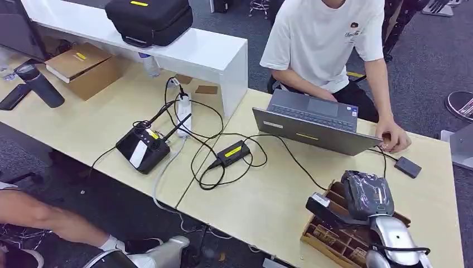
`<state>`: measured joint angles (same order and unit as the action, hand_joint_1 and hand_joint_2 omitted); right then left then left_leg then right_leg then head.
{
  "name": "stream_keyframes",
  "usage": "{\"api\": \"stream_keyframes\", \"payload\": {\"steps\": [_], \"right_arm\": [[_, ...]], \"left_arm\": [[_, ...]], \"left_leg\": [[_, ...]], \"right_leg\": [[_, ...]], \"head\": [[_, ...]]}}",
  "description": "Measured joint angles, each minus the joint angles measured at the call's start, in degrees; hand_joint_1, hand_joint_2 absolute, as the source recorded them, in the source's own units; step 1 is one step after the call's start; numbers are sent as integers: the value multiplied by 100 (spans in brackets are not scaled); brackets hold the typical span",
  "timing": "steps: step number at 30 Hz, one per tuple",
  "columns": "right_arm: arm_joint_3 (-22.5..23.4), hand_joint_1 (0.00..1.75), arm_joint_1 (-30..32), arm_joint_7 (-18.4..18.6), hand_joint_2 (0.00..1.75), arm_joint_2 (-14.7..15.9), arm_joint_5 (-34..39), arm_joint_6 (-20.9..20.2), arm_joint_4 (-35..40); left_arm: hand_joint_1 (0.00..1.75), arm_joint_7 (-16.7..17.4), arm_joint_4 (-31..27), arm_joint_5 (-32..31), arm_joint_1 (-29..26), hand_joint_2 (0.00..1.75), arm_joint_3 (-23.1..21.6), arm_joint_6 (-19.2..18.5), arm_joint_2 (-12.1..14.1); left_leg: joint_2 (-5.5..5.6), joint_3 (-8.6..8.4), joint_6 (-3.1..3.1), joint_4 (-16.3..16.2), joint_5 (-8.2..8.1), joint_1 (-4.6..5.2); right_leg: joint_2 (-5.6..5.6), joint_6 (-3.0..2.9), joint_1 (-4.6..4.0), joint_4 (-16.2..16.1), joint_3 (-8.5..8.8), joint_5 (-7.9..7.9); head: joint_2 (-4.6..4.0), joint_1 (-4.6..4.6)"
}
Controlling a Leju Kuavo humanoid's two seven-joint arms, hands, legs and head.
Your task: Pass the card to the sensor for recognition and then transmit it.
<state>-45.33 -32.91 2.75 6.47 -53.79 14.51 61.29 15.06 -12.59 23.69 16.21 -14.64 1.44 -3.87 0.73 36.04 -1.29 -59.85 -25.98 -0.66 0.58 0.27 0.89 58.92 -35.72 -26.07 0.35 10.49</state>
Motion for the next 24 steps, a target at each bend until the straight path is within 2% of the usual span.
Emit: {"api": "stream_keyframes", "payload": {"steps": [24], "right_arm": [[0, 175, -1, -96, 175, 0, 122, -68, 46]], "left_arm": [[0, 17, 0, -61, 0, 175, 63, 0, 0]], "left_leg": [[0, -1, 0, 0, 0, 0]], "right_leg": [[0, 0, 0, -2, 0, 0]], "head": [[0, 0]]}}
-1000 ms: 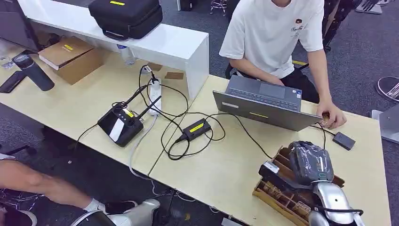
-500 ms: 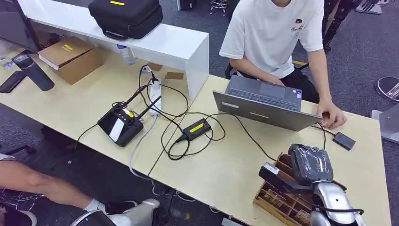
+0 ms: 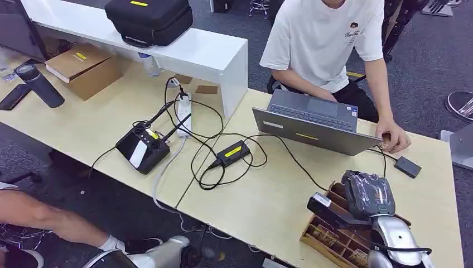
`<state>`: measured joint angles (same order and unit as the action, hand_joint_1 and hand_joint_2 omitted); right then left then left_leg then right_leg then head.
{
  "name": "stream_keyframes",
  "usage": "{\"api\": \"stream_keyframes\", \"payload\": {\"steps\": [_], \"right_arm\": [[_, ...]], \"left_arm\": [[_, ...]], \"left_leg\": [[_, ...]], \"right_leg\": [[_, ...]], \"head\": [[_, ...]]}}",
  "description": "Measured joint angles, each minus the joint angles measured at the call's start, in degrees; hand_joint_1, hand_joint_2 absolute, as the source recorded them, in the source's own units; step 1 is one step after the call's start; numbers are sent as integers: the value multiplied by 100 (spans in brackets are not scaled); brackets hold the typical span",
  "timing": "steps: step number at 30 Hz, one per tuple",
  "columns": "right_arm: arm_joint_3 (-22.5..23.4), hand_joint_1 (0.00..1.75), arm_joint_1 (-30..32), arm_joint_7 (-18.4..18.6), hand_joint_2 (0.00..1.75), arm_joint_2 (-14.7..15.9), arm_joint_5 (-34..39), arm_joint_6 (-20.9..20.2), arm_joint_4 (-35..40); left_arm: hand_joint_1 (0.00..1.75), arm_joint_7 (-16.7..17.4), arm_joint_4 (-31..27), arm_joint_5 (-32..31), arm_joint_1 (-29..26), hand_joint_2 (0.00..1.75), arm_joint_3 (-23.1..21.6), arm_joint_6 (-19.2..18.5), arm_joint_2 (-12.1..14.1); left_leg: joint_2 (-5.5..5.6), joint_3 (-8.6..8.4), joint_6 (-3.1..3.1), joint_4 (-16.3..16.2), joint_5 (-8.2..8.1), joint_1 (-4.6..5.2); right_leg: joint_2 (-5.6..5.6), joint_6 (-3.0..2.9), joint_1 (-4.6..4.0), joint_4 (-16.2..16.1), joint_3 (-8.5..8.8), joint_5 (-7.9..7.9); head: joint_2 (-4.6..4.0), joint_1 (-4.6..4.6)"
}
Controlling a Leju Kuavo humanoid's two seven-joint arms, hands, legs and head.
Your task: Pass the card to the sensor for recognition and then transmit it.
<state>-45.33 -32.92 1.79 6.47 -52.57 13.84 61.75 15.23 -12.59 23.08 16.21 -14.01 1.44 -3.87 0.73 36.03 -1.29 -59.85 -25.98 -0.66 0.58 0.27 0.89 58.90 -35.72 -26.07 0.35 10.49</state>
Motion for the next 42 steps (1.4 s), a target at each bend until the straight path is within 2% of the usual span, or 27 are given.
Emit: {"api": "stream_keyframes", "payload": {"steps": [20, 29, 42], "right_arm": [[2, 175, 73, -79, 175, 24, 98, 81, 157], [17, 175, 151, -55, 175, 24, 48, 306, 277], [39, 175, 243, -55, 175, 24, -90, 542, 549]], "left_arm": [[0, -24, 0, -68, -1, 175, 140, -72, 0], [0, 92, 0, -179, -3, 175, 142, -17, 0], [0, 92, 0, -302, -1, 175, 144, -9, -7]], "left_leg": [[-1, 0, 0, 0, 0, 0], [0, 1, 0, 0, 0, 0], [0, 2, 0, 0, -1, 0]], "right_leg": [[1, 0, 0, 0, -1, 0], [0, 0, 0, 0, -1, 0], [0, 0, 0, 0, -2, -1]], "head": [[0, 0], [0, 0], [0, 0]]}}
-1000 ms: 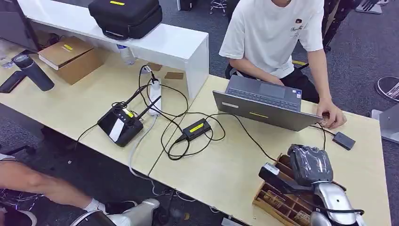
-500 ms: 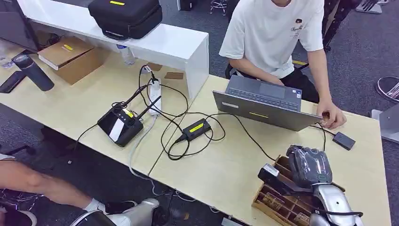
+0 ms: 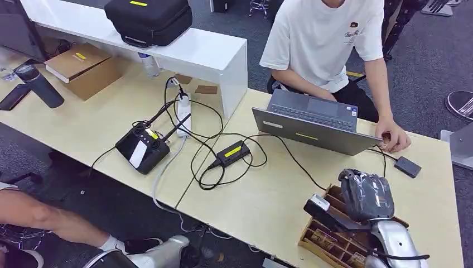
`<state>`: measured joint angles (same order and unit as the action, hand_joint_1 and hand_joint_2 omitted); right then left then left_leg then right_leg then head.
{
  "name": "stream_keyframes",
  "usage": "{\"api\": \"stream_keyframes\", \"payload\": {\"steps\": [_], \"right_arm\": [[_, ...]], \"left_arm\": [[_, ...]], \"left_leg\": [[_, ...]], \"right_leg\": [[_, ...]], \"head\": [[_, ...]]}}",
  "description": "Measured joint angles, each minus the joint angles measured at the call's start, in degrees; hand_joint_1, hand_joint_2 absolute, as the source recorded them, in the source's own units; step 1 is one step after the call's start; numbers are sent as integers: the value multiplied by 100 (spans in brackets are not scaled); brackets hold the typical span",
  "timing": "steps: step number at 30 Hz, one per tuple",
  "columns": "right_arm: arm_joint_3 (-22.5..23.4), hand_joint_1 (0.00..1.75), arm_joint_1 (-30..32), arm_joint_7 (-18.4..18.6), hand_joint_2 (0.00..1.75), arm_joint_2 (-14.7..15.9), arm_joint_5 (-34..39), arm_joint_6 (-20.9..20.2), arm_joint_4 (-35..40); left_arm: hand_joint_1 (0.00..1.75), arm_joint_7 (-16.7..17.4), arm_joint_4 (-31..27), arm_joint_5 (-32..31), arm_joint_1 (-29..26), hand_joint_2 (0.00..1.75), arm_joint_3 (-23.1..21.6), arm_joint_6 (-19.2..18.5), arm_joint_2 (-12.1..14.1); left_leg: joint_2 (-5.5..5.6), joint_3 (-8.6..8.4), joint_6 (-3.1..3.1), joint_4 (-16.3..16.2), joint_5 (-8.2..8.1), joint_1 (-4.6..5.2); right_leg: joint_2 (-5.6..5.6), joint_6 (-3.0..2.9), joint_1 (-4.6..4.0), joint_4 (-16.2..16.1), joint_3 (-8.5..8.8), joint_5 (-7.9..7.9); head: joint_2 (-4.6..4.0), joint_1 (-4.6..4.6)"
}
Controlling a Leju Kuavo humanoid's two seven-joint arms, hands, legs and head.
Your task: Pass the card to the sensor for recognition and then transmit it.
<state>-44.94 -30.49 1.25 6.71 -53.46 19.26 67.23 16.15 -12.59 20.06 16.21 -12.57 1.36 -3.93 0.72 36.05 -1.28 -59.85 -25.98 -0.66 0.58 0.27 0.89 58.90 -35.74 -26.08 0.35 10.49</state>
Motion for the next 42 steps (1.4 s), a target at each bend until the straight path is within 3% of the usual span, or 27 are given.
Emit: {"api": "stream_keyframes", "payload": {"steps": [7, 8, 34, 42], "right_arm": [[9, 175, 35, -7, 175, 0, -37, 39, 39], [13, 0, 45, -7, 175, 0, -37, 55, 46], [142, 0, 178, -13, 175, 2, -46, 76, 199], [300, 0, 210, 96, 175, 72, -265, 264, 181]], "left_arm": [[0, -4, 0, -26, 0, 175, 0, 11, -24], [0, -9, 0, -33, 0, 175, 0, 15, -26], [0, -96, 0, -116, -2, 175, 138, -35, -31], [0, -72, 0, -181, -3, 175, 149, -74, -26]], "left_leg": [[0, 0, 0, 0, 0, 0], [0, 0, 0, 0, 0, 0], [0, 0, 0, 0, 0, 0], [0, 1, 1, 0, -1, 0]], "right_leg": [[0, 0, 0, 0, 0, 0], [0, 0, 0, 0, 0, 0], [0, 0, 0, 0, -1, 0], [0, 0, 0, 0, 0, 0]], "head": [[0, 0], [-2, 0], [-2, 0], [-2, 0]]}}
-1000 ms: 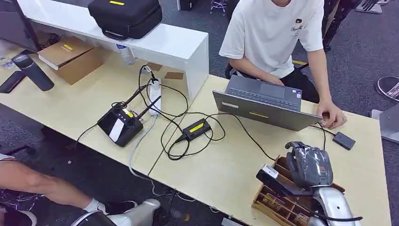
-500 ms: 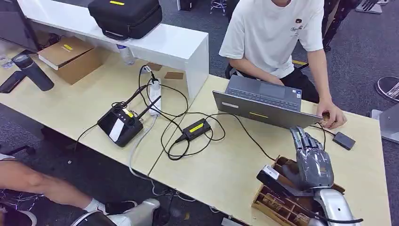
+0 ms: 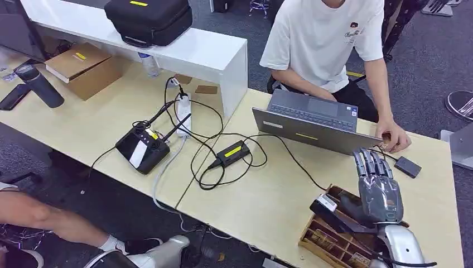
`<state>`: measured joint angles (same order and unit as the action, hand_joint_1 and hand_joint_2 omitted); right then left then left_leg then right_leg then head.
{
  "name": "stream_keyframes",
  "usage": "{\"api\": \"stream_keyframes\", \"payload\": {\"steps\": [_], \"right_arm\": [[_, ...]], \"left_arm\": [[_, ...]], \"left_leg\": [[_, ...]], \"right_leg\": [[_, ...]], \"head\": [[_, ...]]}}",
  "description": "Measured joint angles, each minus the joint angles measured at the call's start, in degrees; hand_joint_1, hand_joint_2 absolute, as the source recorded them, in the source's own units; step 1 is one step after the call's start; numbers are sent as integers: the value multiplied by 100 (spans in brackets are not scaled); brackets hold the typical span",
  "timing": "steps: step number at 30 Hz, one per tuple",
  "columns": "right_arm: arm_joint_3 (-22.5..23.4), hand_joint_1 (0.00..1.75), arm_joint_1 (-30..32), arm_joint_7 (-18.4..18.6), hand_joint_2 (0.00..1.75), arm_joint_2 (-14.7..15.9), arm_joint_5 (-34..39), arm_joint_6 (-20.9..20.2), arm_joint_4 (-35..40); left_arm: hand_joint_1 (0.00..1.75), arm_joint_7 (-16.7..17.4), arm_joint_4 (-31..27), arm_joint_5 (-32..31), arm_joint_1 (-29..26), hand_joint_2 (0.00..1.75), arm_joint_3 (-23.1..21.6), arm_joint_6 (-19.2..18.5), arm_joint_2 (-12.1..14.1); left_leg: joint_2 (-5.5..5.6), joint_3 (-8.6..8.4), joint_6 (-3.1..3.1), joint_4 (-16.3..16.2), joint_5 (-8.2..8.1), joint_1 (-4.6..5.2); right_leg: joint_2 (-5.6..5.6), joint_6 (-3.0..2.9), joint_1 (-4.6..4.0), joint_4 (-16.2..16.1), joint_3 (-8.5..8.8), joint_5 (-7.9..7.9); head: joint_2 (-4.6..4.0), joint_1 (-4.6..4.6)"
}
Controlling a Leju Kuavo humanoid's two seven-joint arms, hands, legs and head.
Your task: Pass the card to the sensor for recognition and then transmit it.
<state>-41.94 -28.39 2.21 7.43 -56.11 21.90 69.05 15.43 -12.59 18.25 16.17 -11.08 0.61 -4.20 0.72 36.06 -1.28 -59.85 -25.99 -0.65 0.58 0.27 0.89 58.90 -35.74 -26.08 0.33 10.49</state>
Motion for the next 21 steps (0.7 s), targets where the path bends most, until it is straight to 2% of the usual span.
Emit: {"api": "stream_keyframes", "payload": {"steps": [21], "right_arm": [[271, 0, 143, -2, 175, 326, -186, 129, -15]], "left_arm": [[0, 20, 0, -46, -17, 175, 114, -116, 79]], "left_leg": [[0, 0, 7, 0, -4, 1]], "right_leg": [[-1, 3, 0, -1, 3, -2]], "head": [[0, 0]]}}
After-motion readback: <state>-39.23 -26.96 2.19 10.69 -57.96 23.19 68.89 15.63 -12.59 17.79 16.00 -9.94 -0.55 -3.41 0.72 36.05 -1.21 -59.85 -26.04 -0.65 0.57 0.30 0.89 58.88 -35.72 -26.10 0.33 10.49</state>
